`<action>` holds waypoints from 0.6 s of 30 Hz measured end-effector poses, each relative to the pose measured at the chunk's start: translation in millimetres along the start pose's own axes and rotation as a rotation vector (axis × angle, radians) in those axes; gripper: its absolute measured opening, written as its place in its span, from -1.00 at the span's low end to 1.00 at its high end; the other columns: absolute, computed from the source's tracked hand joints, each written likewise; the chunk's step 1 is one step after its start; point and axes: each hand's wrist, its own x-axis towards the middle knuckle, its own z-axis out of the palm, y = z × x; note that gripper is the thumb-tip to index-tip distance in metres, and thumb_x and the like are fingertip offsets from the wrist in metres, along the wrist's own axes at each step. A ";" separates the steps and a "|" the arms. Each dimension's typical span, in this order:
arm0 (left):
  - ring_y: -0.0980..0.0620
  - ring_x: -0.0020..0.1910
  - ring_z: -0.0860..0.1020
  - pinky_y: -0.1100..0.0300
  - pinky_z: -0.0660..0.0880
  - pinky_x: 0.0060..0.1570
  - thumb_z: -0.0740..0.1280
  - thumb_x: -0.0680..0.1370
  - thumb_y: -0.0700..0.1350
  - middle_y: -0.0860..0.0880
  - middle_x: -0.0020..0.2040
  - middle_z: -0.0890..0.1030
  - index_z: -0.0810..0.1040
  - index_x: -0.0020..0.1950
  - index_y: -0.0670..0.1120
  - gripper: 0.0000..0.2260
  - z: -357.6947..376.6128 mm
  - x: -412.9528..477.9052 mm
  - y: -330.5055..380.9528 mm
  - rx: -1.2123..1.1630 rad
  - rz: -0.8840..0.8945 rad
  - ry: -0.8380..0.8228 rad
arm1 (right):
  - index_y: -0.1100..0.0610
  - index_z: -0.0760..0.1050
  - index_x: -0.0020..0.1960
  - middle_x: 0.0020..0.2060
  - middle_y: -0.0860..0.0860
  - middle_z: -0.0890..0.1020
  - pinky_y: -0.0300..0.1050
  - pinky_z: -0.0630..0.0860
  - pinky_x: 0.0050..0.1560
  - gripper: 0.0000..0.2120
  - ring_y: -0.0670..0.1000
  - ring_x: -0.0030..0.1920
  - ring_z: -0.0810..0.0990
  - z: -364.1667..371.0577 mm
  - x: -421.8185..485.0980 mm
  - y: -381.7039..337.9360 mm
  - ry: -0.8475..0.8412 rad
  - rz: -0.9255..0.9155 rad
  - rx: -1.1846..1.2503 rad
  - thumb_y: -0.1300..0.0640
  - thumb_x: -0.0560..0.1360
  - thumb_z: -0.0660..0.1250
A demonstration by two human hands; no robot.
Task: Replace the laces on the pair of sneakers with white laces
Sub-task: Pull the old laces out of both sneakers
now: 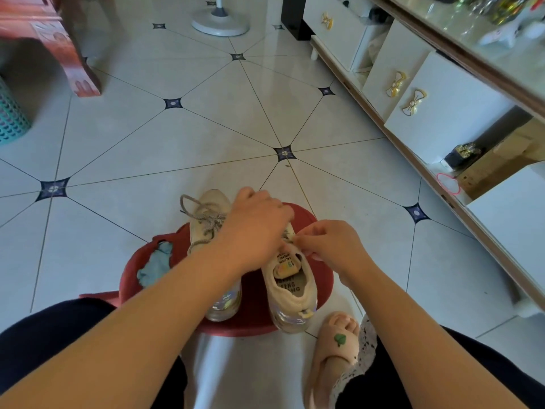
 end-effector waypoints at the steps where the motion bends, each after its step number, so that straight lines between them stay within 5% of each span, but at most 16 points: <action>1: 0.00 0.05 0.44 0.11 0.08 -0.01 0.35 0.44 0.08 0.09 -0.07 0.55 0.49 0.00 0.01 -0.78 3.7 3.0 5.8 0.017 0.016 0.013 | 0.08 0.59 -0.35 -0.45 -0.03 0.60 -0.12 0.52 -0.19 -0.89 -0.09 -0.38 0.53 0.9 -0.1 1.0 0.015 -0.005 -0.009 0.19 0.34 0.45; 5: 0.00 -0.18 0.44 0.13 0.18 0.01 0.24 0.51 -0.11 0.10 -0.36 0.36 0.40 -0.20 0.02 -0.91 13.7 6.5 9.4 0.021 0.012 0.013 | 0.02 0.57 -0.40 -0.49 -0.12 0.57 -0.09 0.52 -0.21 -0.84 -0.13 -0.42 0.48 1.1 0.9 5.9 0.095 -0.029 -0.076 0.13 0.34 0.44; 9: 0.04 -0.20 0.40 0.14 0.20 0.04 0.26 0.52 -0.05 0.11 -0.33 0.42 0.43 -0.22 0.04 -0.89 8.8 1.6 8.6 -0.163 0.001 -0.034 | 0.02 0.58 -0.40 -0.43 -0.08 0.61 -0.08 0.54 -0.23 -0.86 -0.10 -0.38 0.52 3.1 0.7 7.9 0.107 -0.050 -0.129 0.11 0.34 0.42; 13: 0.10 -0.21 0.44 0.20 0.29 -0.20 0.39 0.43 -0.08 0.14 -0.34 0.47 0.41 -0.37 0.04 -0.78 -21.0 -13.1 -19.9 -0.477 -0.156 -0.007 | 0.25 0.58 -0.29 -0.37 0.05 0.58 0.02 0.55 -0.22 -0.88 -0.03 -0.36 0.50 -13.9 8.2 12.5 0.212 0.016 -0.142 0.20 0.34 0.35; 15: 0.09 -0.16 0.49 0.19 0.30 -0.13 0.38 0.43 -0.04 0.13 -0.28 0.53 0.49 -0.29 0.05 -0.87 -29.7 -20.0 -38.4 -0.376 -0.203 -0.021 | 0.33 0.57 -0.25 -0.34 0.15 0.62 0.10 0.59 -0.11 -0.87 0.03 -0.31 0.56 -16.1 6.6 13.4 0.113 0.051 -0.004 0.24 0.35 0.38; 18: 0.03 0.07 0.48 0.10 0.25 0.07 0.32 0.48 0.03 0.10 -0.04 0.58 0.56 -0.03 0.13 -0.91 -22.5 -19.6 -37.7 -0.142 -0.196 -0.119 | 0.20 0.58 -0.30 -0.34 -0.02 0.64 0.04 0.62 -0.11 -0.92 -0.01 -0.25 0.61 -1.5 0.7 8.6 0.047 -0.050 -0.110 0.21 0.35 0.38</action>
